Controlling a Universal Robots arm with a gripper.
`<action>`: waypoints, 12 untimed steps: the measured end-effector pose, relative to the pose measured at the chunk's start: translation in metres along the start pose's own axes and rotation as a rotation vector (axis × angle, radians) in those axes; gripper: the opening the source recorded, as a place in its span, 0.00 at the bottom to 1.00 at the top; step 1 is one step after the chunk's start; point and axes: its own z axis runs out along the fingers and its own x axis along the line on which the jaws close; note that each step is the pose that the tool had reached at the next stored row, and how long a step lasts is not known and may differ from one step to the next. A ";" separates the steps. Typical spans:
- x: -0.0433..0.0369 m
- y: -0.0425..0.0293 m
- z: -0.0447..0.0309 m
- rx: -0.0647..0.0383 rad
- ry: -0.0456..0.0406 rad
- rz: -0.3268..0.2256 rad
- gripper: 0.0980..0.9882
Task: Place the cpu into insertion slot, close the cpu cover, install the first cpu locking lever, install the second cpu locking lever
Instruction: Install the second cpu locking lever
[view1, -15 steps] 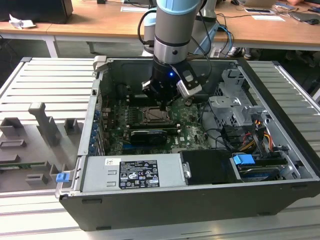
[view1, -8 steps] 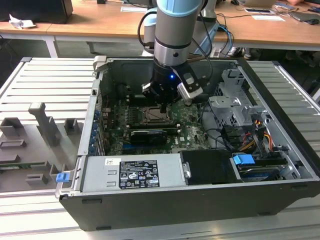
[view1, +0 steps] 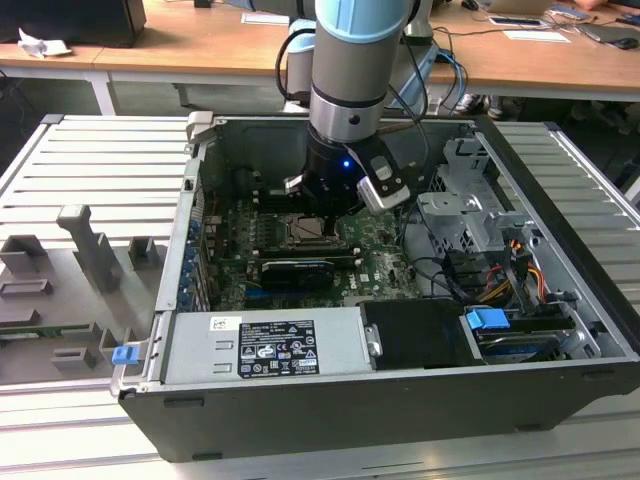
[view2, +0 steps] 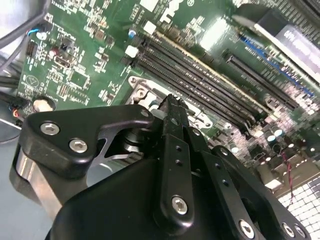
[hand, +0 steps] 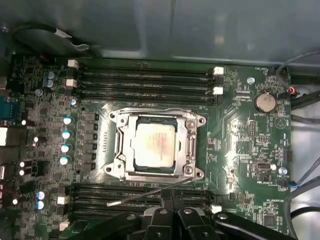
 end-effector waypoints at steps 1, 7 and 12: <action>0.0008 -0.0004 0.0002 -0.005 -0.0004 0.000 0.01; 0.0200 -0.0058 0.0016 -0.031 -0.0014 0.000 0.01; 0.0345 -0.0065 0.0148 -0.032 -0.0014 -0.001 0.01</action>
